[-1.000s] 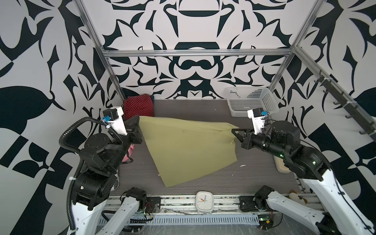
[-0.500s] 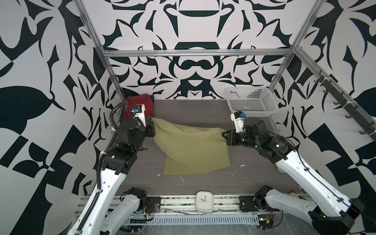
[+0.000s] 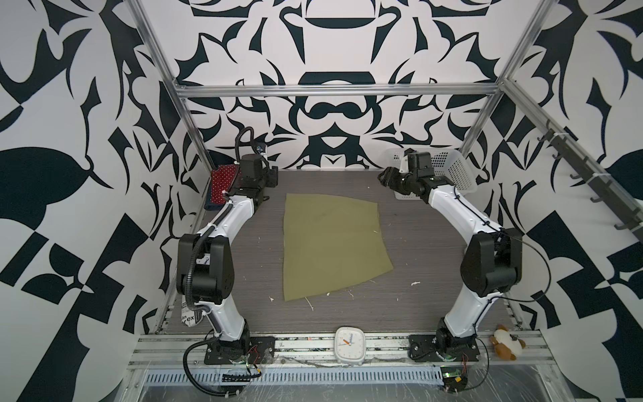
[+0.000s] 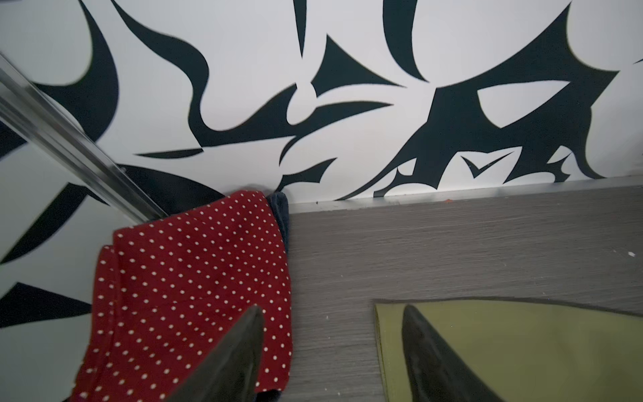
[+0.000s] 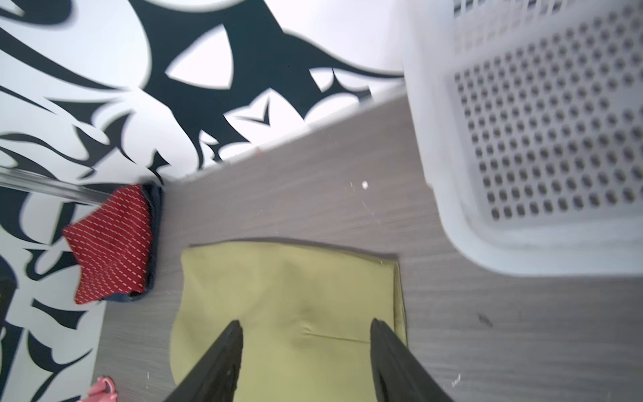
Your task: Fold and stack the skirts
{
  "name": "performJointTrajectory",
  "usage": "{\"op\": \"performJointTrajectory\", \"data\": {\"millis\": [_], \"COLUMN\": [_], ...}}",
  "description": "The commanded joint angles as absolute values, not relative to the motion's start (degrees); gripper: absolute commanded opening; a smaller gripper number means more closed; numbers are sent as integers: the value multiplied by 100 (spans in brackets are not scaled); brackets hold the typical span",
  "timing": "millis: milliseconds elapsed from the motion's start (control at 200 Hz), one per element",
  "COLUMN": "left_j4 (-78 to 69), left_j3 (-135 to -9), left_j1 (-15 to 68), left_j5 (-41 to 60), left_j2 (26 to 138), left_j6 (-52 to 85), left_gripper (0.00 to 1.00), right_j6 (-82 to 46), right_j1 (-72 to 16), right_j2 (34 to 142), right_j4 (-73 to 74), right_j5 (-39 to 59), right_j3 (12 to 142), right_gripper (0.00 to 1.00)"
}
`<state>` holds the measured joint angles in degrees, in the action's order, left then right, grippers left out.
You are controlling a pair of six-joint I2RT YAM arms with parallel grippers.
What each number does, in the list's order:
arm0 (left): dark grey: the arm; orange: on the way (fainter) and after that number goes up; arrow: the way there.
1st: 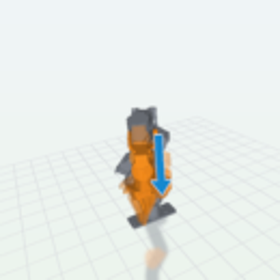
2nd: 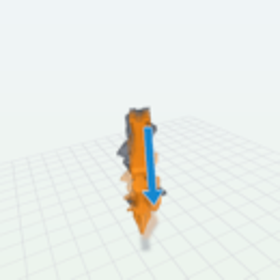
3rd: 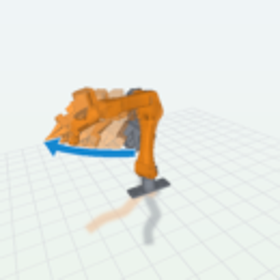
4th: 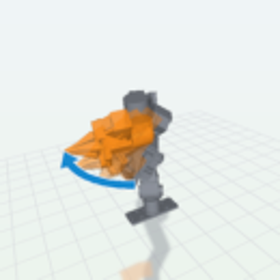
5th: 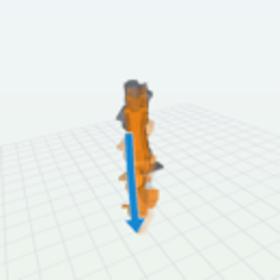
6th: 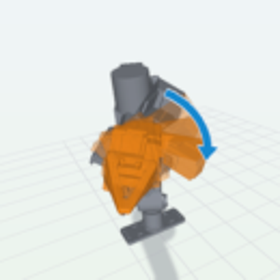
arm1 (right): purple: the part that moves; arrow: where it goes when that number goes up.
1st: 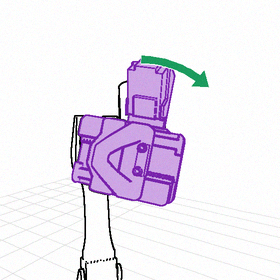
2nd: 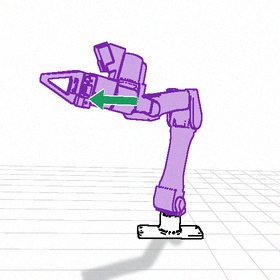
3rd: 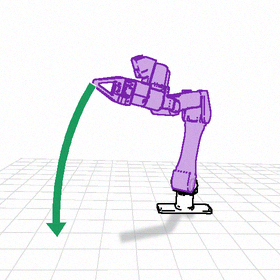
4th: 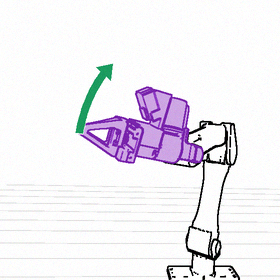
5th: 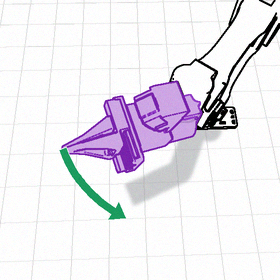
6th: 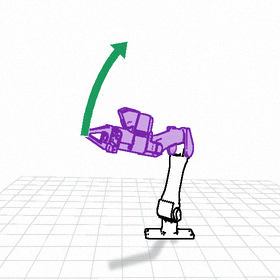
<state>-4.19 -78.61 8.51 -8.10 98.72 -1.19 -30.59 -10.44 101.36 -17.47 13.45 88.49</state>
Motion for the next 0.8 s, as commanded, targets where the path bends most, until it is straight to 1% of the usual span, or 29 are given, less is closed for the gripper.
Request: {"op": "performJointTrajectory", "data": {"millis": [0,125,210,340,385,460,510,640,795], "left_j4": [-186,308,518,1001,1254,1562,1668,2057,2057], "left_j3": [-7752,-6413,-5390,-4323,-4094,-3750,-3556,-3267,-2745], "left_j1": [965,1010,1078,1263,1292,1310,1310,1420,1949], "left_j5": [-490,-341,-73,95,101,127,356,663,551], "left_j2": [9068,8220,7628,6726,6513,6209,6079,5844,5544], "left_j6": [287,1274,1872,2434,2538,2717,2944,3435,4047], "left_gripper": [70,70,71,73,74,74,75,75,76], "right_j6": [-2868,-2972,-2917,-2883,-2908,-2862,-2868,-3016,-3135], "right_j1": [-1220,-1425,-1713,-1915,-1916,-1865,-1839,-1776,-1681], "right_j2": [9119,8124,7578,7054,6910,6770,6740,6723,6662], "right_j4": [-1687,-1389,-1395,-1916,-1938,-2165,-2434,-2841,-2859], "right_j5": [1775,1877,1680,1426,1421,1324,1188,1271,1409], "right_j3": [8702,7042,6049,5037,4717,4423,4345,4119,3754], "right_gripper": [62,57,52,51,53,54,55,59,63]}}
